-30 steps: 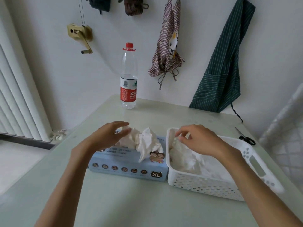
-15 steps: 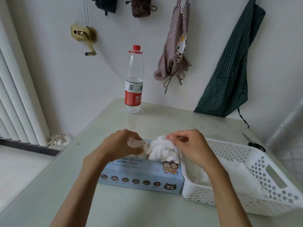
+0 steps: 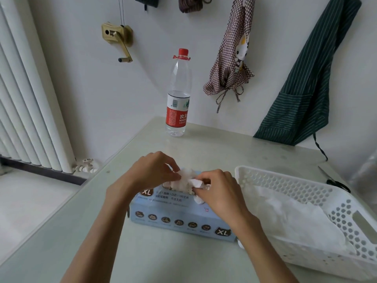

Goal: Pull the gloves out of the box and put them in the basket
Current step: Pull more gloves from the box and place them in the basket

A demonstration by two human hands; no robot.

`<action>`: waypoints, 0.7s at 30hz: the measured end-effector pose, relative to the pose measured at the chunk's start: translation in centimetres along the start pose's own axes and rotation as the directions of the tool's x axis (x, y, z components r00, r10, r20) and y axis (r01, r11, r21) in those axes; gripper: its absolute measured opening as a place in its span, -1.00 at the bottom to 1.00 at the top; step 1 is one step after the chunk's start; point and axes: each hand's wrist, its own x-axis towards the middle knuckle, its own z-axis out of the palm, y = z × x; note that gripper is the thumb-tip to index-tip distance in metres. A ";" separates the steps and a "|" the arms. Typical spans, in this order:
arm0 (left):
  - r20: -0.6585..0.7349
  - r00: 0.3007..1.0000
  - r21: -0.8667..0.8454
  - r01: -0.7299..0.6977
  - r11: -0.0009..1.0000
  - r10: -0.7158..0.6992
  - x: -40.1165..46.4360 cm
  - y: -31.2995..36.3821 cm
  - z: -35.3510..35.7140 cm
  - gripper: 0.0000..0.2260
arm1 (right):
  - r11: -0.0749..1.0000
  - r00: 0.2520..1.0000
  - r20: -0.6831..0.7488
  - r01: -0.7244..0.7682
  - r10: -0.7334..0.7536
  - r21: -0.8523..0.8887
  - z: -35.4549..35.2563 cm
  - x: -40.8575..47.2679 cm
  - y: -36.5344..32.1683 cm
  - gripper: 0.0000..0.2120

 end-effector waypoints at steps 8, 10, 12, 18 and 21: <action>-0.042 0.998 -0.186 -0.047 0.981 0.040 -0.4 -1.0 -0.9 -0.91 | 1.000 0.945 0.325 0.008 -0.016 0.027 -4.1 1.5 -0.7 -0.87; 0.030 0.998 -0.222 -0.050 0.974 0.058 -0.5 -1.7 -1.4 -0.80 | 0.999 0.981 0.190 0.045 -0.046 0.006 -5.5 2.2 -1.4 -0.67; 0.063 0.998 -0.185 -0.019 0.983 0.031 -0.6 -2.7 -1.6 -0.68 | 0.983 0.981 0.126 0.158 -0.146 -0.091 -5.1 2.6 -3.1 -0.57; 0.176 0.980 -0.115 0.113 0.987 -0.092 -0.5 -4.2 -0.8 -0.45 | 0.941 0.929 0.274 0.297 -0.247 -0.159 -2.9 4.7 -5.2 -0.79; 0.175 0.979 -0.077 0.119 0.990 -0.104 -0.4 -4.5 -0.7 -0.41 | 0.958 0.926 0.280 0.281 -0.254 -0.059 -4.5 5.5 -4.4 -0.83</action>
